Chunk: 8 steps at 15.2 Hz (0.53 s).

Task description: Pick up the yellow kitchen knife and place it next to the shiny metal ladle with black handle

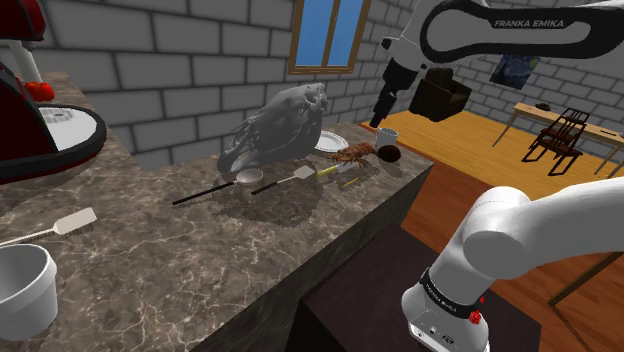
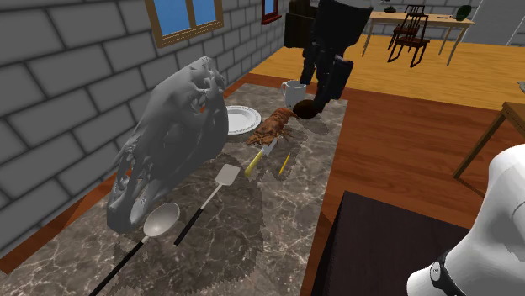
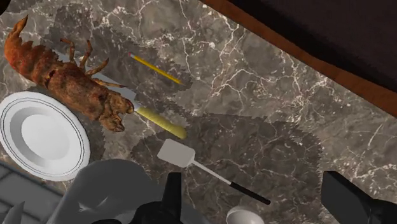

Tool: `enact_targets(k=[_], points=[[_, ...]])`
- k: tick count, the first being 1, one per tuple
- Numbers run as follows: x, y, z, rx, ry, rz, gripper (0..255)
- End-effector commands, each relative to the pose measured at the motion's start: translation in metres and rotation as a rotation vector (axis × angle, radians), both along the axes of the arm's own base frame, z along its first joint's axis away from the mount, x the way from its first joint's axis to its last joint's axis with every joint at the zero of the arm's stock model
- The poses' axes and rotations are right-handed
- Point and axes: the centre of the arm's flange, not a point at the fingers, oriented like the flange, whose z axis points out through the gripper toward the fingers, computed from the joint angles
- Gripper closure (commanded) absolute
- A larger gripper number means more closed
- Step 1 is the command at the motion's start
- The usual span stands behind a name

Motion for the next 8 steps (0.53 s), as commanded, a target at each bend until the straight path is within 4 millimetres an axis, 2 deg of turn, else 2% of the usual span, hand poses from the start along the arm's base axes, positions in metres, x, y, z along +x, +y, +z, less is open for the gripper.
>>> enact_targets(k=[1,8], points=[[0.009,-0.014,-0.022,-0.014,0.010,0.081,0],[0.050,-0.059,-0.094,-0.056,0.050,0.343,0]])
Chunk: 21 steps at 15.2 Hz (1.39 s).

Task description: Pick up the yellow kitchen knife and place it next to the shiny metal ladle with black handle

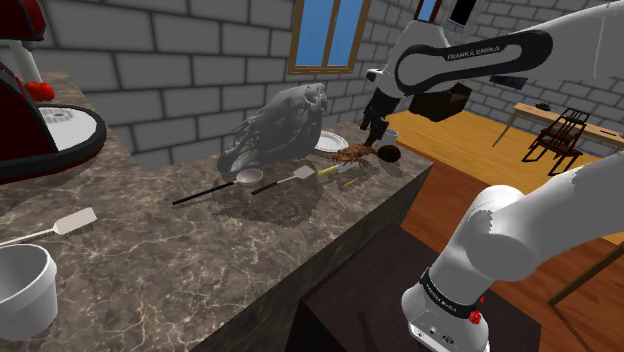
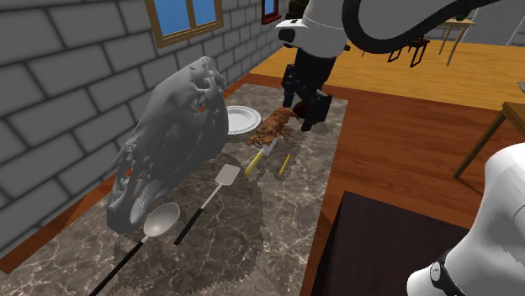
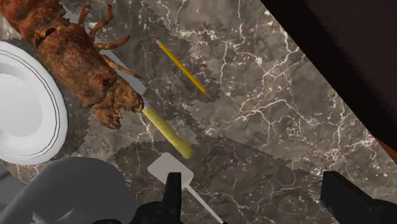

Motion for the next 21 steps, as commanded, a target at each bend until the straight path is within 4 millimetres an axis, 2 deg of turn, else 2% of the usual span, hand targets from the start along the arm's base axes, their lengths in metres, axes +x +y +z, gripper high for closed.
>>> enact_targets(k=[1,9,17,21], points=[[0.015,-0.011,-0.020,-0.015,0.010,0.080,0],[0.073,-0.050,-0.102,-0.063,0.055,0.379,0],[0.136,-0.075,-0.185,-0.111,0.100,0.678,0],[0.143,-0.077,-0.207,-0.114,0.103,0.701,0]])
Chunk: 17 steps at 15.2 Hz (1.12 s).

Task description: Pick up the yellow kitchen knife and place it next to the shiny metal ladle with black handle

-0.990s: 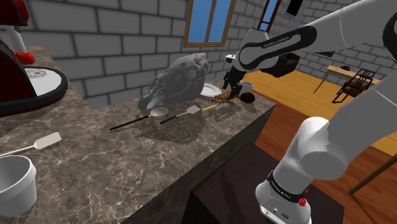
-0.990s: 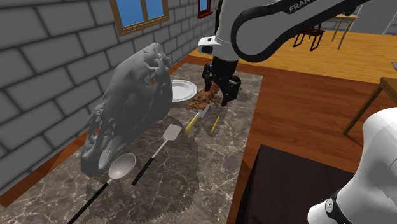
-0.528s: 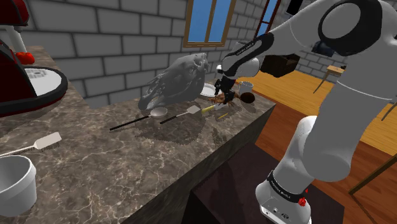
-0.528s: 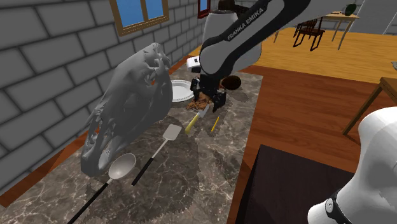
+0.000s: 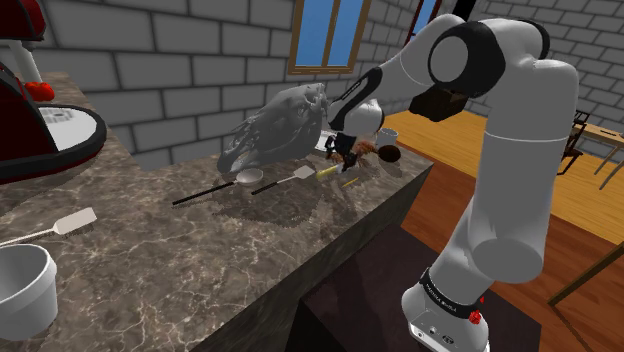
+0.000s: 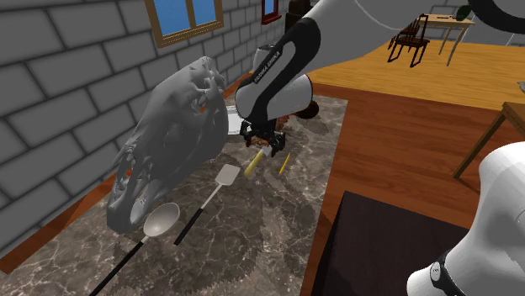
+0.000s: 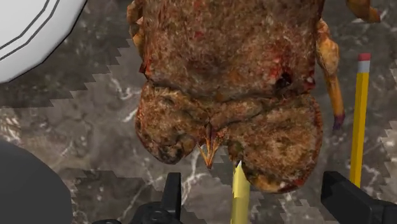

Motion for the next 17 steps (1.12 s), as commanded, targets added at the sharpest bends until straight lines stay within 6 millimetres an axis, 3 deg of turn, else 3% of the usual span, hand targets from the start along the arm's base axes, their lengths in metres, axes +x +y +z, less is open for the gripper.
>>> enact_targets(k=[1,5,12,13,17], points=[[0.001,-0.002,-0.012,0.000,0.002,0.002,0],[0.004,-0.002,-0.031,0.000,0.002,0.002,0],[0.004,-0.002,-0.031,0.000,0.002,0.002,0],[0.003,-0.003,-0.031,0.000,0.002,0.002,255],[0.003,-0.003,-0.031,0.000,0.002,0.002,255]])
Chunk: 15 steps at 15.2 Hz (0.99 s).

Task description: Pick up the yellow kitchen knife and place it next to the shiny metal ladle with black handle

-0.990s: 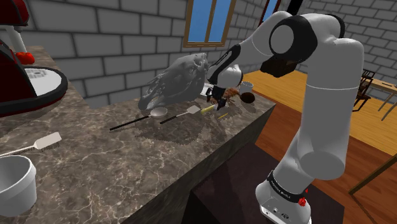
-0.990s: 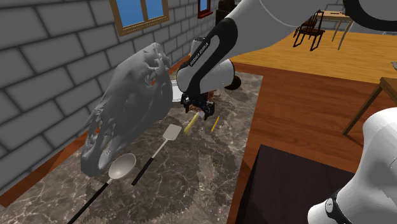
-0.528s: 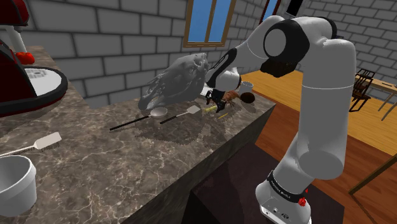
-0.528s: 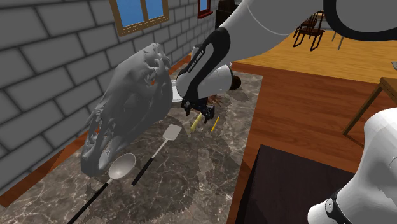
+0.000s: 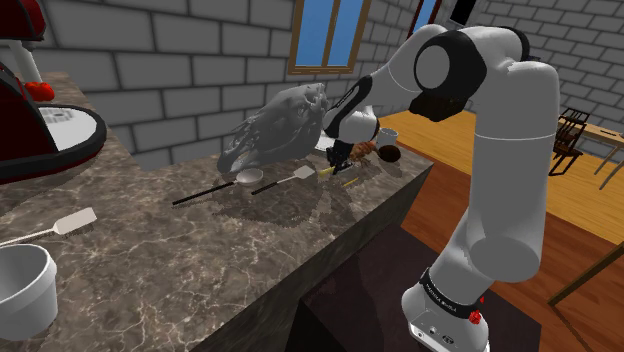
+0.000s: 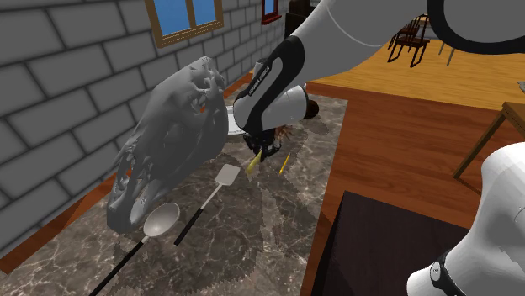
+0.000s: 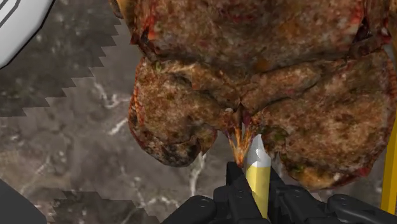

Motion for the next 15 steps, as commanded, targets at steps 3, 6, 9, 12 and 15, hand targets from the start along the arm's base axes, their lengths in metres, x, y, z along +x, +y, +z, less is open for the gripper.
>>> enact_targets(k=[3,6,9,12,15], points=[[0.000,0.000,0.000,0.000,0.000,0.000,255],[0.000,0.000,0.005,0.000,0.000,0.000,255],[0.000,0.000,0.021,0.000,0.000,0.000,255],[0.000,0.000,0.037,0.000,0.000,0.000,255],[0.000,0.000,0.053,0.000,0.000,0.000,255]])
